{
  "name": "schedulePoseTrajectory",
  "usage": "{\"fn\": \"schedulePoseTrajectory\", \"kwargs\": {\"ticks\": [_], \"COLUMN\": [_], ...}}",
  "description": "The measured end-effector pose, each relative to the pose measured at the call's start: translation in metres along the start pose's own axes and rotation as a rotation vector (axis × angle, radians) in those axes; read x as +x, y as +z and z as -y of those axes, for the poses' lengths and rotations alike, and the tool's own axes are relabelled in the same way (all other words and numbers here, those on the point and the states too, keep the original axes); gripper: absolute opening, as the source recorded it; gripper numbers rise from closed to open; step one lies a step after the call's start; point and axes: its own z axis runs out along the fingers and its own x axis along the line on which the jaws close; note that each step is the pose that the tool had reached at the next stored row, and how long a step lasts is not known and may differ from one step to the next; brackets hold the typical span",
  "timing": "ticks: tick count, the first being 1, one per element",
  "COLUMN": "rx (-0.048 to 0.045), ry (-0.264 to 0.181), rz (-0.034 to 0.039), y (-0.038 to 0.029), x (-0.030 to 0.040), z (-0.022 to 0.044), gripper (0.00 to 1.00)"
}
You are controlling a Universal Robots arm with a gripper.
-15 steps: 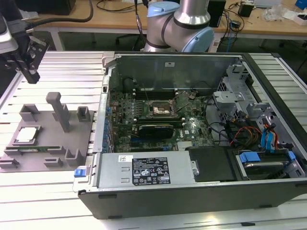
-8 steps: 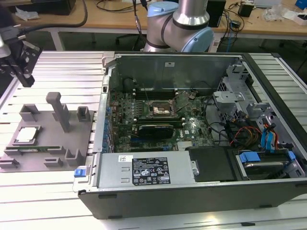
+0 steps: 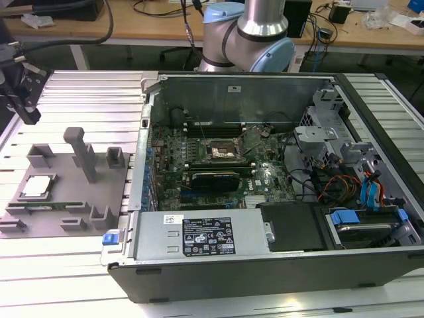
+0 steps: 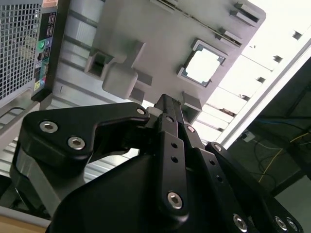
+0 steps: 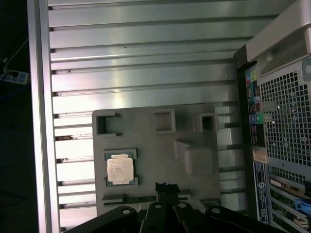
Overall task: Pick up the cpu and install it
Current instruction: 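Reach for the cpu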
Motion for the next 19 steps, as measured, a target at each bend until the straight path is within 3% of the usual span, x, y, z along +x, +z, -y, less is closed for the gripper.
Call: {"fn": "schedulePoseTrajectory", "kwargs": {"ticks": [10, 19], "rx": [0.0, 0.0], "ry": [0.0, 0.0], "rz": [0.0, 0.0001], "y": [0.0042, 0.0165], "x": [0.0116, 0.0254], "z": [0.0011, 0.0028], "gripper": [0.11, 0.11]}}
